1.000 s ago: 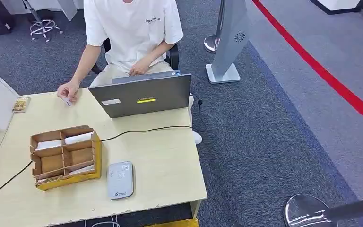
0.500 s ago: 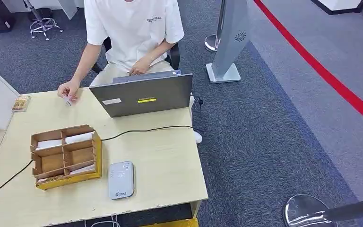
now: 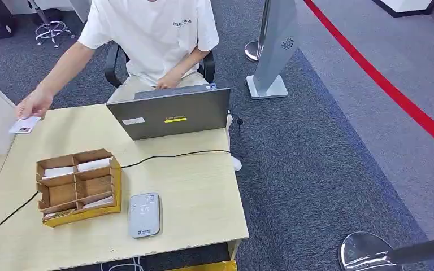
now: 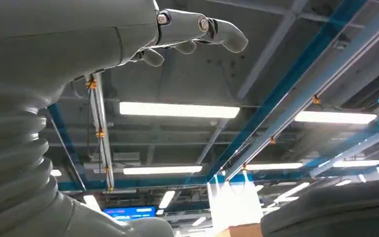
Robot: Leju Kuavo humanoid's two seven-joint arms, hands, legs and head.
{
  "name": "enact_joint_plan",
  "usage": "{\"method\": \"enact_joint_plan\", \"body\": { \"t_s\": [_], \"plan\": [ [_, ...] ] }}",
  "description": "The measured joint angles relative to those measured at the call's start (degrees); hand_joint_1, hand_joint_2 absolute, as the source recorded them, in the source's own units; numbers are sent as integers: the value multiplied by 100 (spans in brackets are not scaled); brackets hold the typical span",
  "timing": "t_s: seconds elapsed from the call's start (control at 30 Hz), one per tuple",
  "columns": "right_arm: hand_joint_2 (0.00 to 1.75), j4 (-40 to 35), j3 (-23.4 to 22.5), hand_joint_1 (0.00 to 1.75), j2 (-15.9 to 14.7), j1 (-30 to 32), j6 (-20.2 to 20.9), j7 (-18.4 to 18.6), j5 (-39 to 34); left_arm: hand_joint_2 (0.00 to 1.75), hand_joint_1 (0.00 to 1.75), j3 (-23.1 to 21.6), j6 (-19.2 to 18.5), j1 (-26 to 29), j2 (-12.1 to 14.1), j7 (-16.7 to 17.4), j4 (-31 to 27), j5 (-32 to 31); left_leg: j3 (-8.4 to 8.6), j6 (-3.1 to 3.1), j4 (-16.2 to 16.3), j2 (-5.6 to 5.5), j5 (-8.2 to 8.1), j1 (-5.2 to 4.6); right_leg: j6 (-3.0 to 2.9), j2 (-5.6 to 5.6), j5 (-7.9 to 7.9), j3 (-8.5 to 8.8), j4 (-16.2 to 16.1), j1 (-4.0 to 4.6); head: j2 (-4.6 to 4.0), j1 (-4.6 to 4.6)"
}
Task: Pass the card to the sensor for recognition and then transmit it.
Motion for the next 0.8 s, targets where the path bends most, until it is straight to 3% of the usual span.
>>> {"method": "enact_joint_plan", "body": {
  "t_s": [0.2, 0.27, 0.53, 0.8],
  "plan": [
    [175, 0, 0, 0, -4, -3, 7, 4, -7, 175, 0, -671, -1095, -952, 603, 22, -105, -2, -2, 0, 2, 0, 3, 1, 0, 0, 6, -5, 1, 1, 0, -7],
    [175, -2, 0, 0, -7, -13, 15, 9, -7, 175, 0, -1017, -1308, -1353, 751, 46, -103, -82, 0, 0, 2, -2, 3, -1, 0, 0, 6, -2, 1, -1, 0, -11],
    [175, -2, 0, 0, -7, -30, 42, 13, -2, 175, 0, -2416, -1385, -2463, 741, 277, 116, -431, -5, 0, 4, 4, 2, -3, 2, 9, 8, -4, 1, -3, 0, -7],
    [175, -2, 0, 0, -9, -24, 7, 26, -7, 175, 0, -2843, -1376, -2708, 642, 424, 293, -376, -5, 0, 4, 13, 1, -1, 1, 18, 7, -14, 1, -1, 0, -7]
  ]
}}
